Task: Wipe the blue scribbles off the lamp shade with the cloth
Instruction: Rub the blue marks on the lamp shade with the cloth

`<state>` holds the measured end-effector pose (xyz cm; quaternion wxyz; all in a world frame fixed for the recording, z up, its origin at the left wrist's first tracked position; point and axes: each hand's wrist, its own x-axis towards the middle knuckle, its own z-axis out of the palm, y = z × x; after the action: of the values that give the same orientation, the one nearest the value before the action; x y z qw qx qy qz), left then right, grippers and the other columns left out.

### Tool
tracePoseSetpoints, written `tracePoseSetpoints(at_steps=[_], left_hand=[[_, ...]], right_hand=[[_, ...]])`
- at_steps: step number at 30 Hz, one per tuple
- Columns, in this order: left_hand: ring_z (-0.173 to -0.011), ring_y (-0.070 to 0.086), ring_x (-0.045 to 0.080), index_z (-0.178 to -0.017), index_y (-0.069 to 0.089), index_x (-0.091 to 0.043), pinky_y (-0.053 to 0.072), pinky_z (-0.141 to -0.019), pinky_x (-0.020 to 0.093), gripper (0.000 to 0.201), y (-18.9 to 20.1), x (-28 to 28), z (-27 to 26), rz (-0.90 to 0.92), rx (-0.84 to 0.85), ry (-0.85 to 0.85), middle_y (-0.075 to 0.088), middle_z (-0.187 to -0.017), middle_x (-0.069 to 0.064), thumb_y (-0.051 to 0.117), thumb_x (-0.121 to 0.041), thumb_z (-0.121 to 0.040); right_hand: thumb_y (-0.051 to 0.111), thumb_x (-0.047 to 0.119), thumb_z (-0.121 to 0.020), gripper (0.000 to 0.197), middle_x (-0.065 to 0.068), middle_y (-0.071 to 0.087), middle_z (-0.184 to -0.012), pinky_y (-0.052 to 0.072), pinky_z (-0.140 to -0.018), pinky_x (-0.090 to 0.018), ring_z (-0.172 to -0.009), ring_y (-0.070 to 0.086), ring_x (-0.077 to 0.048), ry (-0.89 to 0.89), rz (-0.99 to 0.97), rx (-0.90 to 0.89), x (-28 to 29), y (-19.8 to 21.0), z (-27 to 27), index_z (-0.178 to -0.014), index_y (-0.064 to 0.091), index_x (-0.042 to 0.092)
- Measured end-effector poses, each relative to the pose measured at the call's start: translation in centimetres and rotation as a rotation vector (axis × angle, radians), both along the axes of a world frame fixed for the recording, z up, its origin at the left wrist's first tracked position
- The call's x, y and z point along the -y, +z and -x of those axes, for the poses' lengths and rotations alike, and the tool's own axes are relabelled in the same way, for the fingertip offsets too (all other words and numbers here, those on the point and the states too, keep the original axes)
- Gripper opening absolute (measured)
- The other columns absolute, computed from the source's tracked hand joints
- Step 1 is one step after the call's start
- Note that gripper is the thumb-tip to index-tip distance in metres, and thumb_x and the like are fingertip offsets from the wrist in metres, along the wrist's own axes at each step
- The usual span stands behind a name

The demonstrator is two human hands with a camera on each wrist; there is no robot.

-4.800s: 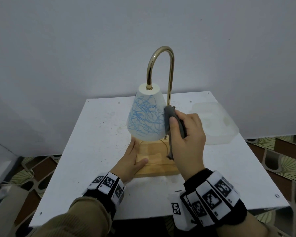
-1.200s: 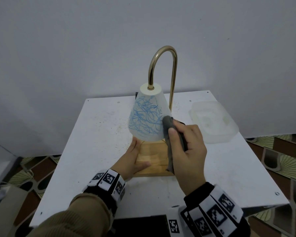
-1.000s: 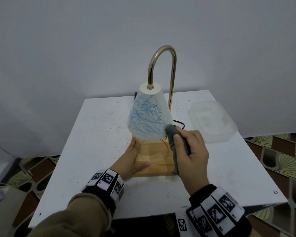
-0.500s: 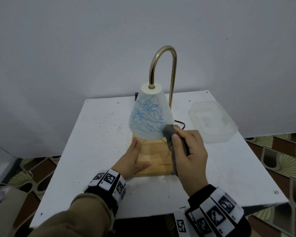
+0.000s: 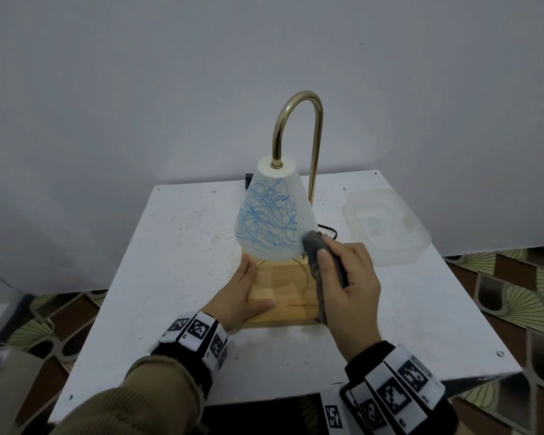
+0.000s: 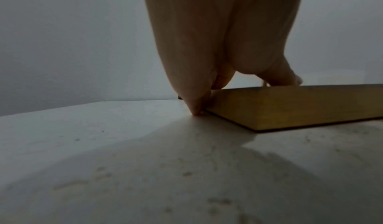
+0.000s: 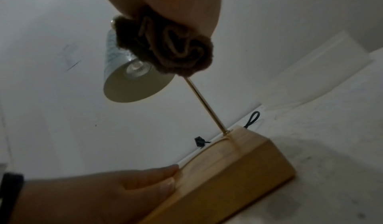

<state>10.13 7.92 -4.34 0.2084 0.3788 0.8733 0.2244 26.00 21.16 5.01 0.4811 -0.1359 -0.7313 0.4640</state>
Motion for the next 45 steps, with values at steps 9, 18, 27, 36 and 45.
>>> tracePoseSetpoints(at_steps=[9,18,27,36,45], left_hand=[[-0.145,-0.008,0.011,-0.148,-0.014,-0.017,0.003,-0.118,0.026,0.109,2.1,0.6,-0.9,0.054,0.084,-0.018,-0.026,-0.154,-0.005,0.065,-0.051,-0.08],[-0.145,-0.004,0.01,-0.149,-0.011,-0.019,0.004,-0.115,0.022,0.109,3.0,0.5,-1.0,0.095,0.127,-0.005,-0.021,-0.155,-0.007,0.066,-0.05,-0.079],[-0.145,-0.003,0.013,-0.149,-0.012,-0.02,0.012,-0.12,0.037,0.113,3.1,0.4,-0.5,0.117,0.146,-0.016,-0.021,-0.155,-0.01,0.069,-0.052,-0.076],[-0.145,-0.006,0.009,-0.15,-0.011,-0.023,0.009,-0.12,0.035,0.113,2.7,0.7,-0.2,0.067,0.232,-0.009,-0.021,-0.155,-0.013,0.07,-0.051,-0.076],[-0.145,0.0,0.01,-0.15,-0.007,-0.025,0.013,-0.12,0.039,0.109,1.9,0.7,-0.3,-0.016,0.213,0.019,-0.016,-0.156,-0.013,0.067,-0.054,-0.076]], right_hand=[[0.056,0.009,-0.089,0.02,0.0,0.057,-0.092,0.04,-0.08,-0.006,-0.088,0.055,0.002,0.011,0.086,-0.057,0.5,2.2,1.1,-0.106,0.067,0.01],[0.054,0.009,-0.088,0.022,0.008,0.054,-0.091,0.038,-0.08,-0.004,-0.087,0.054,0.004,-0.019,0.053,0.0,0.0,0.3,0.3,-0.104,0.063,0.02],[0.057,0.005,-0.087,0.023,0.008,0.054,-0.094,0.039,-0.082,-0.005,-0.09,0.055,0.004,0.044,0.005,-0.077,1.6,1.6,0.3,-0.108,0.063,0.013],[0.056,0.007,-0.091,0.028,0.007,0.054,-0.098,0.038,-0.077,-0.002,-0.091,0.052,0.011,0.036,0.163,-0.024,0.7,2.0,0.2,-0.095,0.057,0.034],[0.063,0.005,-0.083,0.022,0.002,0.049,-0.102,0.04,-0.087,-0.008,-0.099,0.053,0.0,0.095,0.0,-0.102,2.4,2.1,0.6,-0.104,0.066,0.009]])
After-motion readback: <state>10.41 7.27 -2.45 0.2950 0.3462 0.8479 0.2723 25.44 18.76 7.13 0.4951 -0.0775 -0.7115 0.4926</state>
